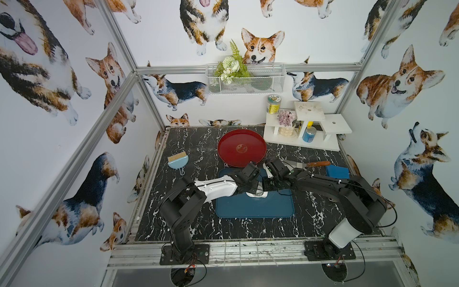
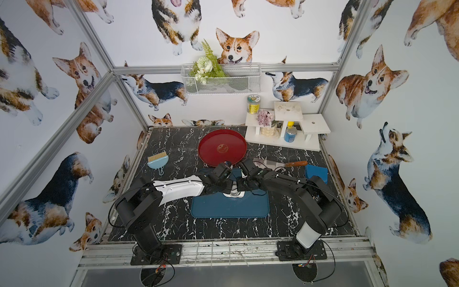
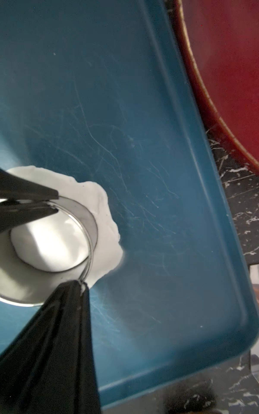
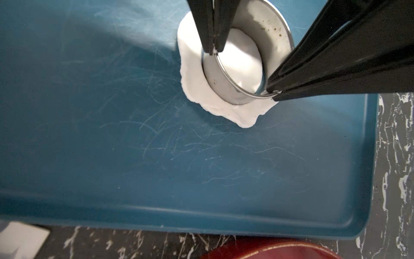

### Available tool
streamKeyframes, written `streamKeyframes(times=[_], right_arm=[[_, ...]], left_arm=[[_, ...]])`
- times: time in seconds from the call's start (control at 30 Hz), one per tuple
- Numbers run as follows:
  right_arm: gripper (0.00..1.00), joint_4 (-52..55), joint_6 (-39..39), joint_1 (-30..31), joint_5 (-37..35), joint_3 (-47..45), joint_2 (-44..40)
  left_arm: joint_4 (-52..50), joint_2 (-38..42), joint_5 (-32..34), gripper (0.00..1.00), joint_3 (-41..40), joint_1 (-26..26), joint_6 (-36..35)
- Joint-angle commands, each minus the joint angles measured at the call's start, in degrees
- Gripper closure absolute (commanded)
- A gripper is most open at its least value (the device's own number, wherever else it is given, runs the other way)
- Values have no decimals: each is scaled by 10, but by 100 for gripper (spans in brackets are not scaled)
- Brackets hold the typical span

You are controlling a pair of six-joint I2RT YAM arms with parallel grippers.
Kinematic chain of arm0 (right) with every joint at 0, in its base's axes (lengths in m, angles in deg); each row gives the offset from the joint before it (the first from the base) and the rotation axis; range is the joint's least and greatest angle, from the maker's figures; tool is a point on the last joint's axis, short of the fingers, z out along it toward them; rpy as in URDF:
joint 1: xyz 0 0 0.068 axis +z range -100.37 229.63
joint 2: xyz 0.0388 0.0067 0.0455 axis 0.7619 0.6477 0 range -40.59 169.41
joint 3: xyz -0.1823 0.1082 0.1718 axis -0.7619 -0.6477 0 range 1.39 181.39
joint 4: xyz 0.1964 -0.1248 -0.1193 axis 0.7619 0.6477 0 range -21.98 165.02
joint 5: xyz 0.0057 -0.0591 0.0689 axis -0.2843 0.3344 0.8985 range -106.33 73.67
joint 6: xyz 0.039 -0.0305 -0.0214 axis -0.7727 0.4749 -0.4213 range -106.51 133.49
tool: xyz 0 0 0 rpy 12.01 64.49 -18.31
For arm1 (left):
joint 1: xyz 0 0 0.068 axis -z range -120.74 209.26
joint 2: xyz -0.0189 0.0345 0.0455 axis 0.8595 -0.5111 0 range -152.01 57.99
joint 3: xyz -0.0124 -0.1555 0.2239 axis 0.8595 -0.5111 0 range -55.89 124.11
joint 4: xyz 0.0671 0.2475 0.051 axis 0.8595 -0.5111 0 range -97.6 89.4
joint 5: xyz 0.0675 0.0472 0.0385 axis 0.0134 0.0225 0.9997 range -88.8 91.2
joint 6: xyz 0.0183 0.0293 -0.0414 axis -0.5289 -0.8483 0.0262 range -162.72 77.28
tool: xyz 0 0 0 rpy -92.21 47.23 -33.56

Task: Roll out the dumpling wrappers from the dough
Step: Press the dumpling wrapper on the work surface.

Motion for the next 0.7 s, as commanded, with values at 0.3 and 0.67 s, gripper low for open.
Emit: streamKeyframes(times=[0.3,0.67], right_arm=[[100,78,5,-14,11,-35,-13],[100,53,-12,24,26,-8,28]], left_arm=[[-188,-38,-64,100,-12,24,3],[-207,-13,-50,100,-38,-14,-7]])
